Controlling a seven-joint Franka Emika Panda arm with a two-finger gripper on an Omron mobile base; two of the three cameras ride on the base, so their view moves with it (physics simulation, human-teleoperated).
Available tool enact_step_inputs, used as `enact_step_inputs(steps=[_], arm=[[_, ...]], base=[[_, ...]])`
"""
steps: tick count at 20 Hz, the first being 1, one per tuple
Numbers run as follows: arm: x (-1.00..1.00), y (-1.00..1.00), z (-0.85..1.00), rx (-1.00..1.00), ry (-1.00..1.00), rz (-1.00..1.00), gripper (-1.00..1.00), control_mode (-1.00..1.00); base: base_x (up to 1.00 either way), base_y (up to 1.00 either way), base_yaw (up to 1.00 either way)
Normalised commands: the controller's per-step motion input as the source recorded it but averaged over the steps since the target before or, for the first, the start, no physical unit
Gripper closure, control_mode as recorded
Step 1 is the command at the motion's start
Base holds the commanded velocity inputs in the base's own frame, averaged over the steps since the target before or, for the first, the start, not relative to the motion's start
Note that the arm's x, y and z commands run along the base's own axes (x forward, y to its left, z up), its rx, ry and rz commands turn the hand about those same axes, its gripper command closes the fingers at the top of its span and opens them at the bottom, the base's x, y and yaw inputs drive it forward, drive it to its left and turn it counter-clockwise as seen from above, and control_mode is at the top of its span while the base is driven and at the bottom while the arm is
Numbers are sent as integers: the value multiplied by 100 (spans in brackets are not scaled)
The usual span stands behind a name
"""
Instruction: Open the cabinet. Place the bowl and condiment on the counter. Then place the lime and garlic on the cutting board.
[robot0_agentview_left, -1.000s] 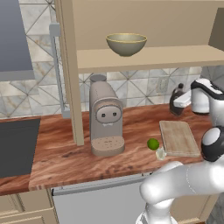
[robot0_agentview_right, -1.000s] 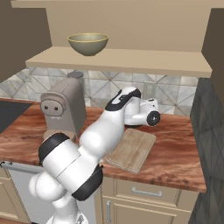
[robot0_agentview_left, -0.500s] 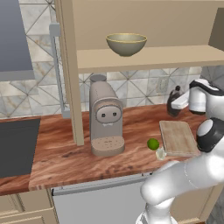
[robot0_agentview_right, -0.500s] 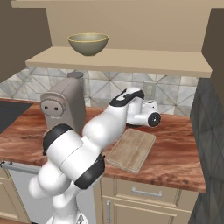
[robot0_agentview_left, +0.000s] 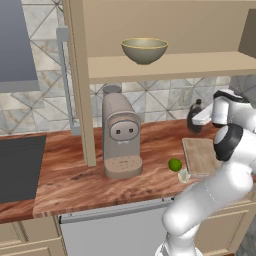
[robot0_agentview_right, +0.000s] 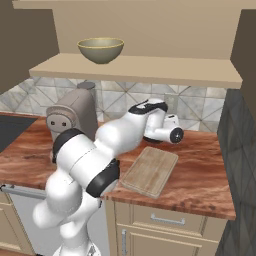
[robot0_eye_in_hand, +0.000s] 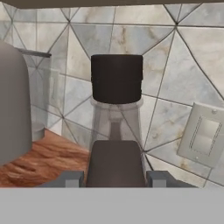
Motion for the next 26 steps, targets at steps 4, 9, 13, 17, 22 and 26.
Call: enact_step_inputs(steps=[4, 9, 13, 17, 22, 26], arm=[[24, -2, -17, 0, 0, 5, 100, -100], [22, -5, -17, 0, 0, 6, 100, -100], [18, -6, -17, 0, 0, 6, 100, -100], [15, -6, -16, 0, 0, 6, 100, -100], [12, -6, -15, 0, -1, 6, 100, -100], [12, -5, -13, 0, 0, 6, 100, -100]], base=[[0, 0, 0], [0, 0, 0], [0, 0, 0], [0, 0, 0], [0, 0, 0], [0, 0, 0]])
